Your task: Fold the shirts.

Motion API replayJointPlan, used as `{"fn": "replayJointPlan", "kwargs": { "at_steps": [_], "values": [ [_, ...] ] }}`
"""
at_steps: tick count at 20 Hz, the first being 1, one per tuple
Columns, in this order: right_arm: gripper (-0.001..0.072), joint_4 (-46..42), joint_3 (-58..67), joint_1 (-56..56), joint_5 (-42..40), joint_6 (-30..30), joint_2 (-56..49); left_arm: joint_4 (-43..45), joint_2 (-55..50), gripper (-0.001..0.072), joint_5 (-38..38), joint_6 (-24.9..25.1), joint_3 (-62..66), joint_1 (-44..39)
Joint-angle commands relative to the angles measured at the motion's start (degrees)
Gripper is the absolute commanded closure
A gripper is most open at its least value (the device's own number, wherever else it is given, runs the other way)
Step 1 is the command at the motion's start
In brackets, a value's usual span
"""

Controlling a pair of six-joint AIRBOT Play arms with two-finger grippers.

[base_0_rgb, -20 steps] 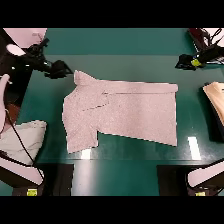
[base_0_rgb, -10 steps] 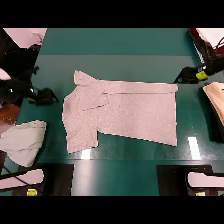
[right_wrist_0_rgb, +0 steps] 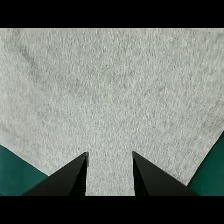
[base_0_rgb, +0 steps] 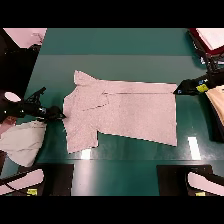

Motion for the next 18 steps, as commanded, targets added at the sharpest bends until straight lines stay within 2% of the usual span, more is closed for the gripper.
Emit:
{"fn": "replayJointPlan", "kwargs": {
  "at_steps": [1,2,3,4,7,8,9,10,13,16,17,18],
  "values": [
    [0.0396,0.0,-2.7,0.0,-0.6,-0.2,2.6,-3.3,0.1,0.0223,5.0,1.4,-2.3,-1.0],
    [0.0396,0.0,-4.0,-0.1,-1.0,-0.1,3.4,-3.5,0.1,0.0267,5.7,1.2,-2.3,-1.7],
    [0.0396,0.1,-5.7,-0.8,-1.0,-0.1,4.3,-3.6,0.1,0.0493,6.2,1.2,-2.3,-2.6],
    [0.0396,0.0,-8.3,-1.8,-1.0,0.3,5.6,-3.8,0.1,0.0684,6.5,1.2,-2.3,-3.3],
    [0.0394,-0.6,-18.9,-9.5,-0.4,1.5,9.9,-3.3,0.2,0.0686,5.3,1.1,-0.3,-3.5],
    [0.0355,-1.5,-23.4,-13.0,0.6,1.5,11.1,-3.3,0.5,0.0687,4.8,1.1,0.7,-3.5],
    [0.0235,-3.0,-27.8,-16.3,1.6,1.4,12.0,-3.5,1.0,0.0687,4.5,1.1,1.7,-3.5],
    [0.0196,-3.7,-31.8,-19.3,2.1,1.4,12.5,-3.5,1.4,0.0687,4.4,1.1,2.6,-3.5],
    [0.0200,-3.3,-41.1,-24.5,0.3,1.4,12.6,-3.5,2.1,0.0687,4.4,1.1,4.3,-3.5],
    [0.0206,-1.4,-45.9,-22.8,-3.0,1.4,12.5,-3.5,2.2,0.0686,4.3,1.1,4.5,-3.5],
    [0.0255,-1.4,-46.8,-21.1,-3.6,1.5,12.6,-3.5,2.2,0.0686,4.0,1.1,4.5,-3.5],
    [0.0262,-1.5,-47.4,-19.4,-3.8,1.6,12.6,-3.5,2.2,0.0687,4.0,1.1,4.5,-3.5]
  ]
}}
